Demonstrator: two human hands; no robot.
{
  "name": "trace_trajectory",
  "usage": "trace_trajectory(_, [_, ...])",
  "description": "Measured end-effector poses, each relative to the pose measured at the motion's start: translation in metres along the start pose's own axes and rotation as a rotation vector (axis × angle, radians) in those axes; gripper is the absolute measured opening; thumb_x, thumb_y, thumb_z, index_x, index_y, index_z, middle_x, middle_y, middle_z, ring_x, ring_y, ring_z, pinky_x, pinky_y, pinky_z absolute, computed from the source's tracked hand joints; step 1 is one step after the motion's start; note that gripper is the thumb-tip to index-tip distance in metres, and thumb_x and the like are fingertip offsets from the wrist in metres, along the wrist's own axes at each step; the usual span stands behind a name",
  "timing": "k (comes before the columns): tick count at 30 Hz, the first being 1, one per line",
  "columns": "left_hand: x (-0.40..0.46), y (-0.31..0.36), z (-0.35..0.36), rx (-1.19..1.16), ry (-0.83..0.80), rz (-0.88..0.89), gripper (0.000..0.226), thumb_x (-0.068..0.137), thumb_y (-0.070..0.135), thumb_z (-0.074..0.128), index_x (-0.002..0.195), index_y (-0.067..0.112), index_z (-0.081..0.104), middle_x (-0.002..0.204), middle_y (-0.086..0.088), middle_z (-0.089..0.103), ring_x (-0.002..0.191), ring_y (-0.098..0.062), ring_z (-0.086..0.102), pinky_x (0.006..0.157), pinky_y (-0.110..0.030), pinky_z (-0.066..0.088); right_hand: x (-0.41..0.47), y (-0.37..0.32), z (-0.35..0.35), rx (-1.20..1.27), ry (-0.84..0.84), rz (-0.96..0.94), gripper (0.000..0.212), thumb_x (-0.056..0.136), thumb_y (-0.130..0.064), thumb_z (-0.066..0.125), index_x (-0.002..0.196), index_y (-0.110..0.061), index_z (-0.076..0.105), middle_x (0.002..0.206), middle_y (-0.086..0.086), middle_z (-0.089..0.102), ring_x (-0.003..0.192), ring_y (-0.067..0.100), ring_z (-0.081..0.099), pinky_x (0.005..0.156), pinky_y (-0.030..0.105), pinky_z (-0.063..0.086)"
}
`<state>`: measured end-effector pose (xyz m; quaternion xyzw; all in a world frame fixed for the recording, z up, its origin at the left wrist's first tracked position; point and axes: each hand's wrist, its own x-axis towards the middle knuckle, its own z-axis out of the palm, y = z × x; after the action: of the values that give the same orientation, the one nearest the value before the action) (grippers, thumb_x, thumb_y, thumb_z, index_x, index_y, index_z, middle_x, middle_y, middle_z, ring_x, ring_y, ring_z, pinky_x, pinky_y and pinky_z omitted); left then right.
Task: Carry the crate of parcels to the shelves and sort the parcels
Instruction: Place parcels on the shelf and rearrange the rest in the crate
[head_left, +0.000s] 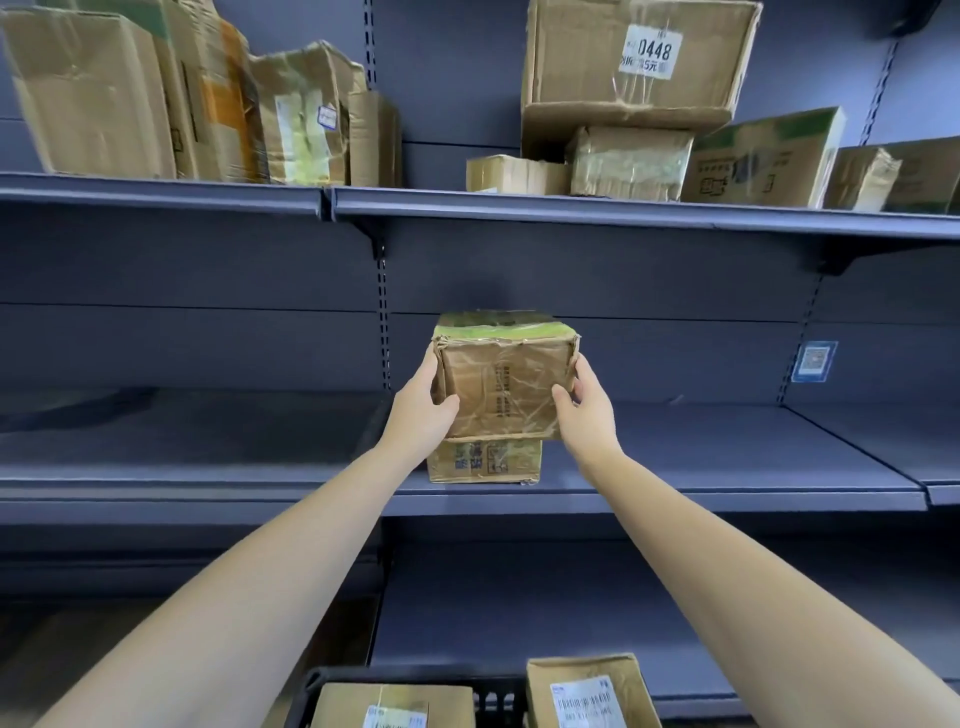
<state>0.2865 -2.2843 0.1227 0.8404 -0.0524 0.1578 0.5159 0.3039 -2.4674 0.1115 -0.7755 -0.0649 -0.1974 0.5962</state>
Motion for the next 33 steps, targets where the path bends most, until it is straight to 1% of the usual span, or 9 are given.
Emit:
trace_trajectory(3, [-0.025, 0.015, -0.003, -0.068, -0.002, 0.019, 0.068, 0.096, 0.007, 0.045, 0.153, 0.028, 0.014, 0.124, 0.014, 0.048, 0.080, 0.003, 0.049, 0.068, -0.012, 0.040, -0.019, -0.015, -0.010, 0.056, 0.084, 0.002, 0.039, 0.100, -0.012, 0.039, 0.132, -0.033, 0.047, 0.107, -0.003, 0.063, 0.090, 0.020, 0.056, 0.074, 0.022, 0.042])
trace_trajectory(7, [-0.066, 0.041, -0.012, -0.143, 0.022, 0.076, 0.065, 0.097, 0.010, 0.043, 0.151, 0.036, 0.018, 0.105, 0.026, 0.054, 0.082, -0.007, 0.046, 0.067, -0.015, 0.039, -0.055, -0.040, -0.030, 0.113, 0.133, 0.023, 0.040, 0.099, -0.015, 0.043, 0.135, -0.033, 0.048, 0.117, -0.002, 0.065, 0.108, 0.012, 0.058, 0.096, 0.030, 0.047])
trace_trajectory(11, [-0.108, 0.070, -0.027, -0.160, 0.013, 0.156, 0.057, 0.098, 0.010, 0.039, 0.147, 0.037, 0.029, 0.142, 0.014, 0.048, 0.073, 0.001, 0.045, 0.066, -0.011, 0.041, -0.093, -0.060, -0.054, 0.229, 0.190, 0.101, 0.044, 0.099, -0.017, 0.044, 0.141, -0.029, 0.044, 0.131, -0.002, 0.061, 0.127, 0.015, 0.052, 0.108, 0.042, 0.043])
trace_trajectory(15, [-0.155, 0.082, -0.040, -0.058, 0.048, 0.188, 0.055, 0.097, -0.003, 0.034, 0.146, 0.021, 0.032, 0.140, 0.010, 0.043, 0.120, -0.004, 0.045, 0.096, -0.009, 0.036, -0.132, -0.073, -0.082, 0.433, 0.156, 0.227, 0.037, 0.101, -0.015, 0.042, 0.134, -0.027, 0.052, 0.106, -0.006, 0.069, 0.096, 0.012, 0.066, 0.076, 0.027, 0.057])
trace_trajectory(20, [-0.186, 0.055, -0.059, -0.072, 0.064, -0.111, 0.084, 0.094, 0.023, 0.056, 0.153, 0.024, -0.004, 0.160, -0.005, 0.011, 0.148, -0.025, 0.011, 0.118, -0.046, 0.021, -0.169, -0.062, -0.104, 0.575, -0.009, 0.428, 0.032, 0.103, -0.016, 0.036, 0.127, -0.025, 0.054, 0.070, -0.011, 0.068, 0.051, 0.001, 0.061, 0.051, 0.023, 0.052])
trace_trajectory(22, [-0.197, 0.045, -0.066, -0.181, 0.011, -0.107, 0.091, 0.092, 0.023, 0.060, 0.152, 0.025, -0.009, 0.160, 0.002, 0.012, 0.147, -0.019, 0.018, 0.117, -0.039, 0.025, -0.177, -0.059, -0.109, 0.601, -0.045, 0.474, 0.032, 0.103, -0.016, 0.036, 0.128, -0.026, 0.054, 0.083, -0.007, 0.070, 0.068, 0.008, 0.065, 0.058, 0.028, 0.054])
trace_trajectory(25, [-0.207, 0.036, -0.072, -0.115, 0.002, 0.103, 0.081, 0.086, 0.015, 0.068, 0.149, 0.029, 0.020, 0.142, 0.022, 0.038, 0.127, -0.008, 0.045, 0.106, -0.026, 0.039, -0.188, -0.057, -0.109, 0.592, -0.065, 0.557, 0.031, 0.102, -0.019, 0.038, 0.127, -0.026, 0.055, 0.105, 0.000, 0.067, 0.087, 0.018, 0.065, 0.057, 0.031, 0.057])
trace_trajectory(29, [-0.205, 0.036, -0.074, -0.113, 0.148, 0.097, 0.050, 0.082, 0.020, 0.072, 0.128, 0.028, 0.053, 0.125, 0.004, 0.051, 0.117, -0.016, 0.046, 0.097, -0.031, 0.040, -0.198, -0.057, -0.099, 0.546, -0.106, 0.609, 0.034, 0.103, -0.019, 0.035, 0.133, -0.020, 0.051, 0.104, 0.004, 0.068, 0.071, 0.014, 0.071, 0.050, 0.027, 0.056])
trace_trajectory(33, [-0.200, 0.041, -0.074, -0.061, 0.165, 0.066, 0.040, 0.081, 0.022, 0.073, 0.118, 0.026, 0.058, 0.117, -0.006, 0.051, 0.104, -0.014, 0.046, 0.088, -0.027, 0.036, -0.202, -0.054, -0.092, 0.429, -0.068, 0.569, 0.057, 0.102, -0.023, 0.041, 0.152, -0.030, 0.014, 0.120, 0.003, 0.063, 0.097, 0.025, 0.067, 0.072, 0.039, 0.057])
